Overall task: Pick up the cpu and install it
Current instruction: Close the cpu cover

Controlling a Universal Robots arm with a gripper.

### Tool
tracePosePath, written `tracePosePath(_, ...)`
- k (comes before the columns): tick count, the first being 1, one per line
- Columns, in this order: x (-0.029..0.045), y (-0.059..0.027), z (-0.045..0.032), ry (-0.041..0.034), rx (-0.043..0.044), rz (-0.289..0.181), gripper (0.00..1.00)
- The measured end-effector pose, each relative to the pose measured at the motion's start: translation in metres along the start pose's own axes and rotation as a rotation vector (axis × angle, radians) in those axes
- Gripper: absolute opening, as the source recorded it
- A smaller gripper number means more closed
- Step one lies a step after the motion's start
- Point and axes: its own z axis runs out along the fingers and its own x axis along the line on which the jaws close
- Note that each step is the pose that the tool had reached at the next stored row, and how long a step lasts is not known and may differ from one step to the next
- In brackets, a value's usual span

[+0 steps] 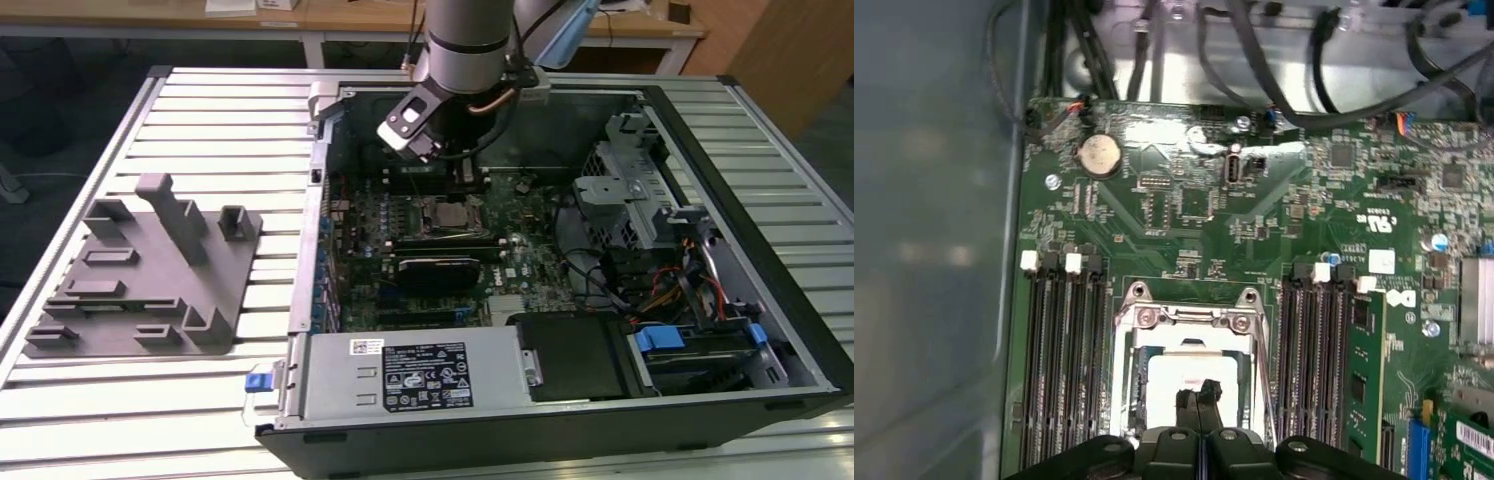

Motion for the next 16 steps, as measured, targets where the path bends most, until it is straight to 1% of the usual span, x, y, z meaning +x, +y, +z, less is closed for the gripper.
tracePosePath(16, 0.0000, 0.0000, 0.0001, 0.0113, -0.0020, -0.284, 0.11)
